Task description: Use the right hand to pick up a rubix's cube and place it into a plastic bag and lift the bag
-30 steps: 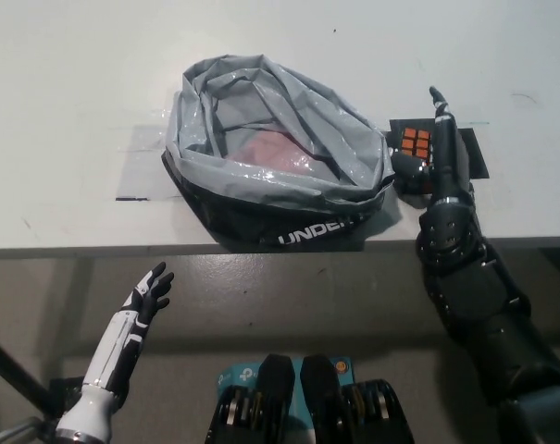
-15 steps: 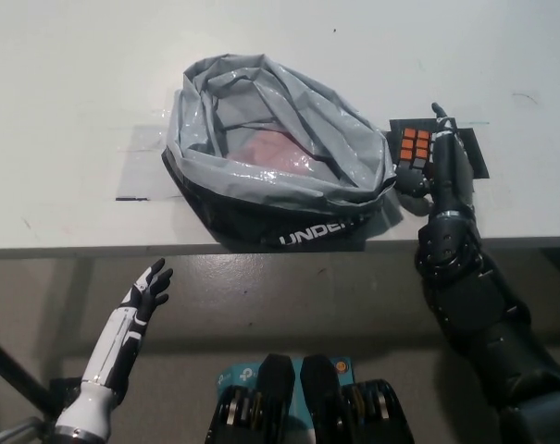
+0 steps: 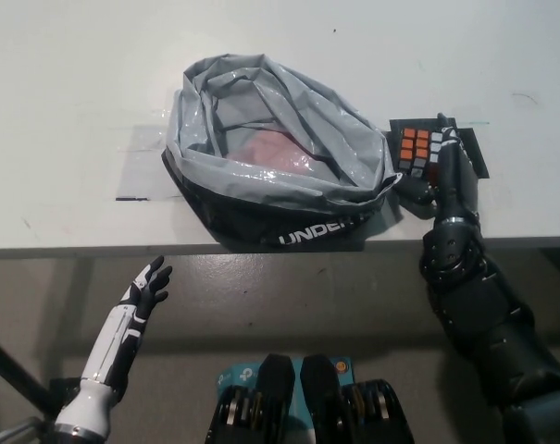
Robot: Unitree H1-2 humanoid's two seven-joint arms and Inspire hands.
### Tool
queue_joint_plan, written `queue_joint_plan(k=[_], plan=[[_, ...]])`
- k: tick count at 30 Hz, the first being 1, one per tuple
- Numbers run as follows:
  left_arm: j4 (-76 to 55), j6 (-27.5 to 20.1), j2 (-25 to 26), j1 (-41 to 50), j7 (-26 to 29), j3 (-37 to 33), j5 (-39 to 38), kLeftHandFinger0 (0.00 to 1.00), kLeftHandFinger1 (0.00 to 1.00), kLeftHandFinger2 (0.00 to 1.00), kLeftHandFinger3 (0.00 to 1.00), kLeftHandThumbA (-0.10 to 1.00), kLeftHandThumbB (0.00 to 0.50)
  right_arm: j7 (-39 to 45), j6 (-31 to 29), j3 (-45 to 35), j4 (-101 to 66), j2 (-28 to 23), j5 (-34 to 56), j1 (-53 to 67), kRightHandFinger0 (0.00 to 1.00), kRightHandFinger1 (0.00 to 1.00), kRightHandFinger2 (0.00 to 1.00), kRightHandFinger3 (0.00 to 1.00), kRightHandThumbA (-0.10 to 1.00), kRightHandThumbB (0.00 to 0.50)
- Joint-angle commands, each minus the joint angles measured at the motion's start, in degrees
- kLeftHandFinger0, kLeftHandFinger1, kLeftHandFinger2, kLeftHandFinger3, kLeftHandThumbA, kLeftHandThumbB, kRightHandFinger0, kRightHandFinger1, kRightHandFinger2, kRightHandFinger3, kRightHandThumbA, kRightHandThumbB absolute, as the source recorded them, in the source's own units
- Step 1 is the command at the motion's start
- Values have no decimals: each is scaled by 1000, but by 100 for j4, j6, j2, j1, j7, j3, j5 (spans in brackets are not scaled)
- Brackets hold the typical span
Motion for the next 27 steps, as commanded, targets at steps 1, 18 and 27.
queue_joint_plan(k=[1, 18, 27], plan=[[-45, -216, 51, -91, 13, 52, -8, 1000, 1000, 1000, 1000, 1000, 135, 32, -315, -128, 16, 31, 216, -312, 1000, 1000, 1000, 1000, 773, 477], [-27, -233, 30, -130, 14, 73, -57, 1000, 1000, 1000, 1000, 995, 120, 1261, -1422, -1551, 398, 224, 1973, -549, 229, 326, 476, 625, 13, 378], [-10, -264, 34, -139, -10, 96, -111, 1000, 1000, 1000, 1000, 987, 104, 993, -1704, -1832, 1099, 162, 2041, -733, 106, 436, 784, 725, -100, 170]])
